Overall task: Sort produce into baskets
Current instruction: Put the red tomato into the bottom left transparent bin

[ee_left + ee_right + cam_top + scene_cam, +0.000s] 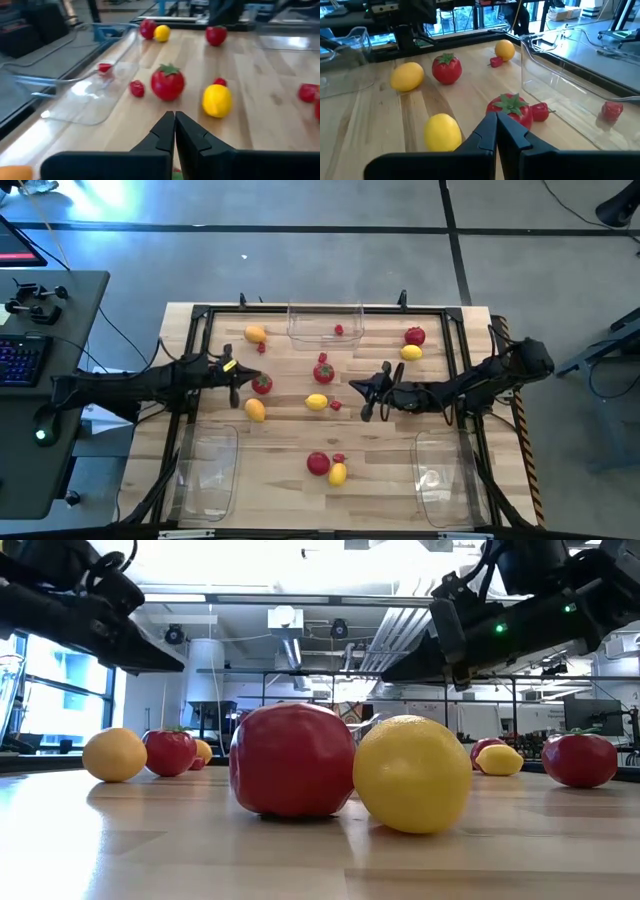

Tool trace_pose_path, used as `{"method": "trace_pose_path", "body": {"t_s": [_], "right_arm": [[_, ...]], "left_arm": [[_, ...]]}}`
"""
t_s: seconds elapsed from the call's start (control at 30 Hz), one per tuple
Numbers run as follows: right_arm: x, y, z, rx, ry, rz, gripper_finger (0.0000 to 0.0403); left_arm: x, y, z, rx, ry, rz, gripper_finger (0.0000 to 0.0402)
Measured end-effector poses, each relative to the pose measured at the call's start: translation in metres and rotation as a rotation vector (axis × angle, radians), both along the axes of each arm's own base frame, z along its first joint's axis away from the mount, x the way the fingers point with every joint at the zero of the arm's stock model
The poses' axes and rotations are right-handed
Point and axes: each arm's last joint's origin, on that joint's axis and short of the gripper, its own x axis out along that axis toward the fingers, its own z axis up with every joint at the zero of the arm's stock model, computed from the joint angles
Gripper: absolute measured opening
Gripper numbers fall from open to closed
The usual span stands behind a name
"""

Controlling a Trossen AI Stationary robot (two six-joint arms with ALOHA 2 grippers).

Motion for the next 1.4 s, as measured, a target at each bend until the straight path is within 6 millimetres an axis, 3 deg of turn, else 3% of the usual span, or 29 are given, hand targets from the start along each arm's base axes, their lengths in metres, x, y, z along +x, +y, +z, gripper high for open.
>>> {"method": "trace_pose_path", "body": {"t_s": [0.6,0.93,1.2,1.4], "right_arm": [[-0.001,0.002,-0.007,0.044,0.068,0.068,0.0],[-0.001,-0.001,-0.007,0.035,0.071,0.061,0.0],[0.003,-0.024,0.0,-0.072,0.039,0.026,0.0],[0.004,-0.043,0.002,-0.082,0.027,0.066,0.0]], "left_arm": [[0.007,0.002,0.007,-0.063,0.0,0.062,0.0114],[0.013,0.003,0.008,-0.082,0.027,0.065,0.0151],[0.024,0.005,0.035,-0.112,0.115,0.083,0.0155],[0.035,0.007,0.041,-0.137,0.265,0.079,0.0155]]}}
